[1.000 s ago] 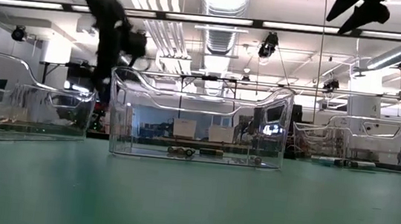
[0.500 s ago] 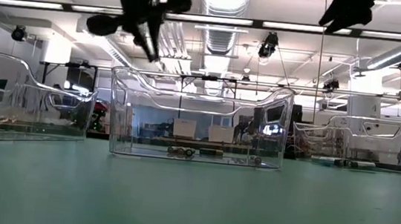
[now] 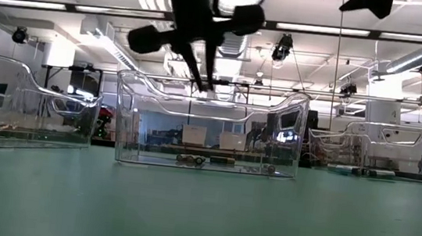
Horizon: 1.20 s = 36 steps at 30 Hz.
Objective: Sort batteries
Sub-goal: Put the black battery into the bottom right transparent bin
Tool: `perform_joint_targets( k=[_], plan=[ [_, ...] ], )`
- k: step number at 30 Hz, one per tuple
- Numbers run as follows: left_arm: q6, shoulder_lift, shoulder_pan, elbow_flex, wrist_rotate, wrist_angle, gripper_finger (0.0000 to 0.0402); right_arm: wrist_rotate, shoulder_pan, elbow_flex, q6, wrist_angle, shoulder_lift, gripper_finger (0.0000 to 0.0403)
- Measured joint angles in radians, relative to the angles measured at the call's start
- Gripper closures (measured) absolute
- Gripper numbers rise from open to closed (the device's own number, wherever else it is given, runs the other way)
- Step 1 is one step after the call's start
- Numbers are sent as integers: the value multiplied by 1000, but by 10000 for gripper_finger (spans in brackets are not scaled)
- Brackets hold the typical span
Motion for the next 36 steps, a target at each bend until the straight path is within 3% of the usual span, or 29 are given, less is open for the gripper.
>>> perform_joint_targets(
  k=[6, 11, 14, 17, 21, 26, 36],
  plan=[
    [8, 120, 0, 130, -11, -75, 386, 49, 179, 0, 98, 0, -39, 182],
    [27, 221, 34, 204, 54, -84, 385, 116, 268, 0, 70, 0, -42, 183],
    [84, 283, 50, 295, 85, -113, 385, 116, 294, 0, 37, -2, -39, 184],
    [84, 364, 68, 402, 125, -241, 384, 106, 317, -1, -4, -26, -38, 182],
    [111, 459, 89, 535, 198, -354, 384, 36, 346, -2, -59, -106, -62, 175],
    [116, 554, 99, 652, 274, -366, 384, 29, 358, -2, -96, -144, -114, 161],
    [113, 596, 108, 721, 310, -417, 384, 29, 358, -2, -121, -209, -200, 131]
  ],
)
